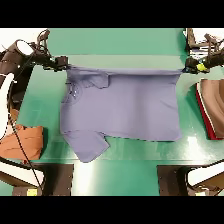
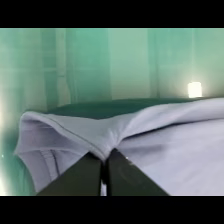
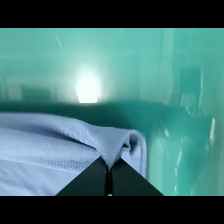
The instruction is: Fold the shirts.
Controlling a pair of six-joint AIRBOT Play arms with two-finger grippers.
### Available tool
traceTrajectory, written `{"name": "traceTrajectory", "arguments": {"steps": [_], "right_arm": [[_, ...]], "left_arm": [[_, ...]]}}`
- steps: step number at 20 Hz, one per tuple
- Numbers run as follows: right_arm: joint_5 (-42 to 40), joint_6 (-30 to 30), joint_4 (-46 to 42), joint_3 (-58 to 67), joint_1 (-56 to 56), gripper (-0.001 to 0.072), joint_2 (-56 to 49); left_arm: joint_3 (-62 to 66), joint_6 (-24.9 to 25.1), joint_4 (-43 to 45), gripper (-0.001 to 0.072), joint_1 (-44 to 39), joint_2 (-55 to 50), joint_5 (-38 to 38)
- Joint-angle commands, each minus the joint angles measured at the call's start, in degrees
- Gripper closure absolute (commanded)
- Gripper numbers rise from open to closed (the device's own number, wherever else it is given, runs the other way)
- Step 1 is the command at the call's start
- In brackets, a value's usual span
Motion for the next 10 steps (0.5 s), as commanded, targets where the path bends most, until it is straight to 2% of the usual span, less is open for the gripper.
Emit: {"name": "traceTrajectory", "arguments": {"steps": [1,3,5,7,10], "right_arm": [[3.6,0.0,0.5,2.8,0.0,0.0695,-1.0],[7.4,0.0,-2.2,2.8,0.7,0.0695,-0.7],[9.8,0.0,-4.8,1.4,1.3,0.0695,-0.4],[9.2,0.0,-4.9,-3.8,2.2,0.0695,1.4],[4.0,0.1,-4.8,-15.4,3.0,0.0694,6.4]], "left_arm": [[0.7,0.8,0.8,0.0682,0.4,-1.2,-8.1],[-1.0,0.9,2.9,0.0682,0.2,-1.2,-13.1],[-4.0,0.7,3.6,0.0682,-0.1,-1.2,-13.5],[-6.9,0.7,4.0,0.0682,-0.1,-1.2,-12.9],[-10.0,0.6,4.5,0.0680,-0.1,-1.2,-13.4]]}}
